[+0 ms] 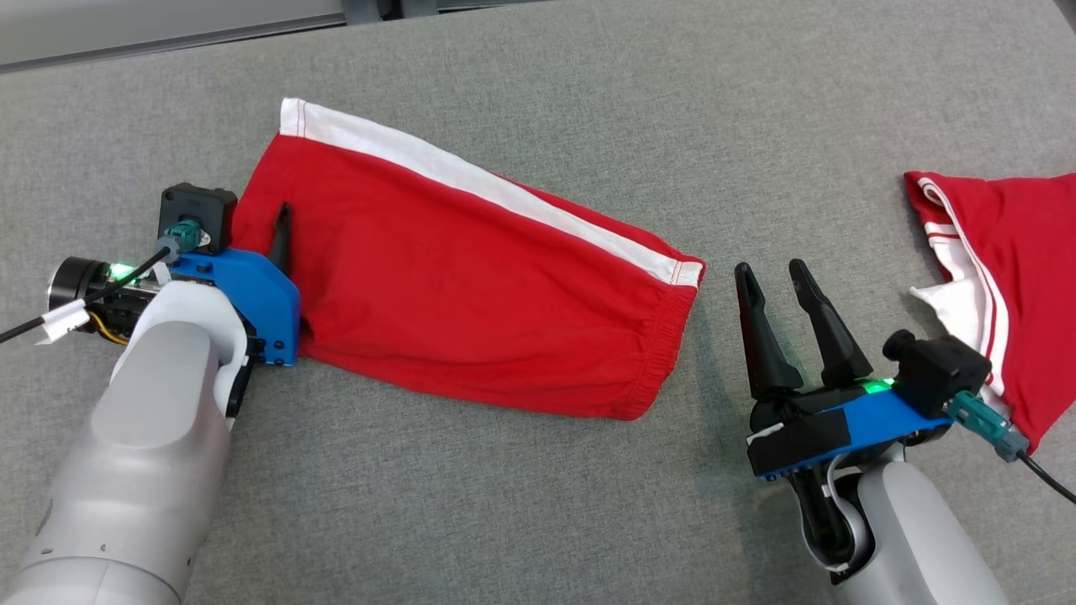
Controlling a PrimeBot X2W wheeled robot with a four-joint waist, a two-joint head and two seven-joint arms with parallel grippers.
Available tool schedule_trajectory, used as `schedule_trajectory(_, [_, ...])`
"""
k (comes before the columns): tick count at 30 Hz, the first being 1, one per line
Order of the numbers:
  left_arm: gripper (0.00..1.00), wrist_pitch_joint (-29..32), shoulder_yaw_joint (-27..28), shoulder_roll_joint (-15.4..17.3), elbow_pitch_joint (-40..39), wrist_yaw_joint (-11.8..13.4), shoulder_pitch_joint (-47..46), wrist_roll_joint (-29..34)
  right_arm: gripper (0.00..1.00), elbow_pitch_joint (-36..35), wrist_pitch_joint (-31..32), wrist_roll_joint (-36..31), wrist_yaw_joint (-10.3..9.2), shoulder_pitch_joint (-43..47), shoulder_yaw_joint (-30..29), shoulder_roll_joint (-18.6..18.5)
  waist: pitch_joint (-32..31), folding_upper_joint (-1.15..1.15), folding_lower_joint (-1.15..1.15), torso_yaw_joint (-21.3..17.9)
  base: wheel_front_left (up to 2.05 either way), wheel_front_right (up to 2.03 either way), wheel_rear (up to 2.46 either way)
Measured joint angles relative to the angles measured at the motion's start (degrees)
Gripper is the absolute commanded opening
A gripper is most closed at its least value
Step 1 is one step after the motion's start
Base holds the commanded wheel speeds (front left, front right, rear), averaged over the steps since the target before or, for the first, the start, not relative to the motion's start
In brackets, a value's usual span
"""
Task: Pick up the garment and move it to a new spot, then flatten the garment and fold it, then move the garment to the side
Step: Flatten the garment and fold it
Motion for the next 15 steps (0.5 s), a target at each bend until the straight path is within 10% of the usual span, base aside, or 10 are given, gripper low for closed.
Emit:
schedule_trajectory(7, [1.0,5.17,-0.26,-0.52,3.43,2.22,0.22,-0.49,1.0,0.41,-0.01,-0.48,0.0,1.12,-1.08,0.0,-1.32,0.0,0.0,-0.38,0.0,0.0,0.0])
schedule_trajectory(8, [0.91,6.27,-0.26,-0.75,4.01,1.98,0.29,-0.76,1.0,0.49,-0.01,-0.63,0.0,1.22,-1.23,0.0,-1.64,0.0,0.0,-0.4,0.0,0.0,0.0])
schedule_trajectory(9, [0.12,6.75,-0.14,-1.1,4.31,1.58,0.51,-1.44,1.0,0.57,-0.01,-0.9,0.0,1.35,-1.49,0.01,-1.99,-0.01,0.0,-0.4,0.0,0.0,0.0])
schedule_trajectory(15, [0.0,5.81,0.59,-2.96,5.28,0.12,4.43,-4.09,1.0,1.53,-0.01,-3.2,0.0,2.79,-3.86,-0.01,-5.21,-0.01,0.0,0.73,0.0,0.0,0.0])
